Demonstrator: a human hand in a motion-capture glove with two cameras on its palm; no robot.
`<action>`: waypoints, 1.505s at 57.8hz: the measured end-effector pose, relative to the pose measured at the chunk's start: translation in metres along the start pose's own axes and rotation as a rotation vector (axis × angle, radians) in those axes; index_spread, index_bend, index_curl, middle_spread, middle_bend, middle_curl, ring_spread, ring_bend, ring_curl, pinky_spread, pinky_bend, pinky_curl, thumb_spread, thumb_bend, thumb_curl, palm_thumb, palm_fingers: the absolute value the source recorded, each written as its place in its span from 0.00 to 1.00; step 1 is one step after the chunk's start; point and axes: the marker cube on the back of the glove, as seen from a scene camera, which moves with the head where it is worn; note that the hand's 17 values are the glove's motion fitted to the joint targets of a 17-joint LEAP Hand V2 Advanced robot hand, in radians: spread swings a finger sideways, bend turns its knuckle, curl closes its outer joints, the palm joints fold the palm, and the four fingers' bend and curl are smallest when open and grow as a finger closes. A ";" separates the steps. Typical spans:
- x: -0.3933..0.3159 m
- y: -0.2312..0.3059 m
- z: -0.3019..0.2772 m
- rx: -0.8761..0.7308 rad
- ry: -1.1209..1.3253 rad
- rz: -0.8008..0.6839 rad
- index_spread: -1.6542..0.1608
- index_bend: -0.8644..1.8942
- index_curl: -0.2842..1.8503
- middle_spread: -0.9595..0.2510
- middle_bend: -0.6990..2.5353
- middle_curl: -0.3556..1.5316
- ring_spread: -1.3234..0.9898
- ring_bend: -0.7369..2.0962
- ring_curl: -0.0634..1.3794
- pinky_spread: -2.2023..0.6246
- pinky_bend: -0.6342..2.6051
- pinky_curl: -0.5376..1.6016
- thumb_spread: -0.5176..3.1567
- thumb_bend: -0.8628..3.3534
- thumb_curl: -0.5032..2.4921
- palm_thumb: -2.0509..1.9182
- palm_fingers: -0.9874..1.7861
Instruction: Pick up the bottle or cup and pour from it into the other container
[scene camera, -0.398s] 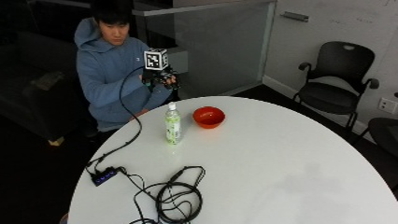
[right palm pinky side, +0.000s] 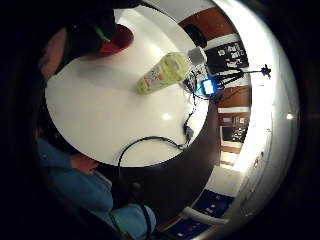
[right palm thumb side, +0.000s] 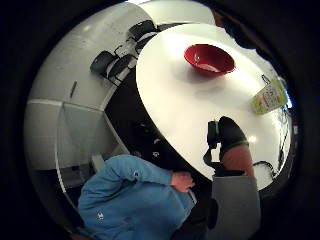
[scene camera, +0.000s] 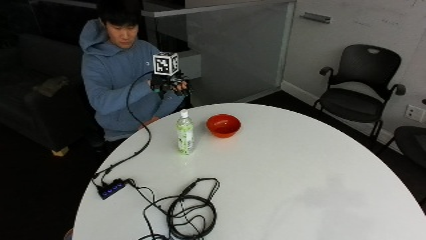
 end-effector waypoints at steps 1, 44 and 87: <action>-0.006 0.000 -0.001 0.002 -0.043 0.083 0.78 0.37 0.24 0.82 0.27 0.32 0.61 0.37 0.21 0.83 0.37 0.37 0.38 0.26 0.28 0.71 0.58; 0.125 0.079 -0.007 0.219 -0.145 0.284 0.73 0.36 0.25 0.80 0.27 0.33 0.63 0.41 0.26 0.86 0.41 0.39 0.40 0.20 0.31 0.71 0.48; 0.230 0.085 0.035 0.318 -0.732 0.324 0.71 0.36 0.24 0.80 0.27 0.34 0.64 0.43 0.26 0.87 0.41 0.39 0.40 0.20 0.31 0.69 0.41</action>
